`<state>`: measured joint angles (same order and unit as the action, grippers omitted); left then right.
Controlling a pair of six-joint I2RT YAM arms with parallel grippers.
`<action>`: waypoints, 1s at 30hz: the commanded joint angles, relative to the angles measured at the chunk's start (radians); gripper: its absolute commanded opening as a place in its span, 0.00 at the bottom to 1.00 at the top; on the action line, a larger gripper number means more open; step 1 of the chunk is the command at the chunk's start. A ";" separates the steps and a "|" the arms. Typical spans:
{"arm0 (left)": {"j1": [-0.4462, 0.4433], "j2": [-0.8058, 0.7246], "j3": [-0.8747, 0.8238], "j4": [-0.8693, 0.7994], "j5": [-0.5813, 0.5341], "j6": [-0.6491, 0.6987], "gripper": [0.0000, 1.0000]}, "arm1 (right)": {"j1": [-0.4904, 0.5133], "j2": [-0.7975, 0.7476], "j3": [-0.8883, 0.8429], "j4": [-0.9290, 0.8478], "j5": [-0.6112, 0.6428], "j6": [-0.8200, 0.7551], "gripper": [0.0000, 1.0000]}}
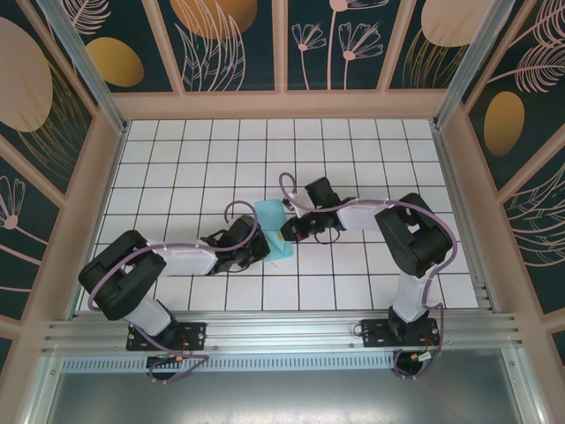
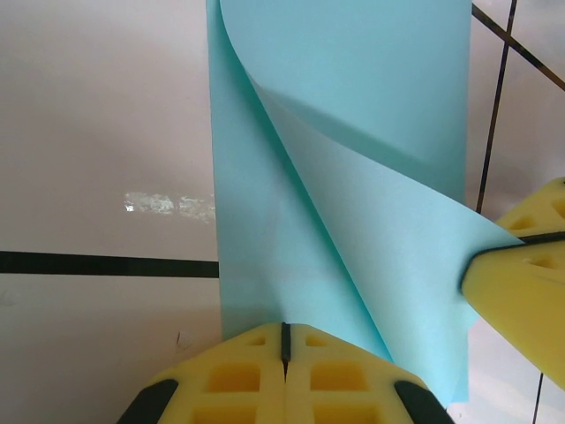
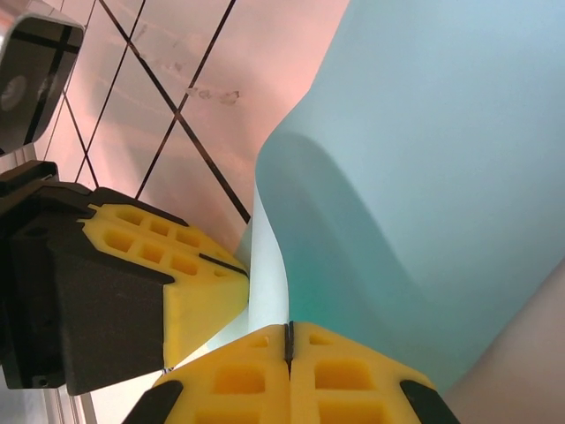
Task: Fold a paper plane with a square sheet of paper (pick it up from the middle)
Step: Fold the triangle a second time at the center of the table.
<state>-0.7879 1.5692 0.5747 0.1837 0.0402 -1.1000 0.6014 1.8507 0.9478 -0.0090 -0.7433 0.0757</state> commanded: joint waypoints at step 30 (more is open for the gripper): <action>-0.017 0.087 0.112 -0.084 0.038 0.198 0.09 | -0.026 -0.280 -0.268 0.204 0.167 0.293 0.00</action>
<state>-0.7990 1.6711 0.7033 0.1448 0.0937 -0.9195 0.5888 1.5444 0.6434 0.1623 -0.5716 0.3656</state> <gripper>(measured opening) 0.092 0.048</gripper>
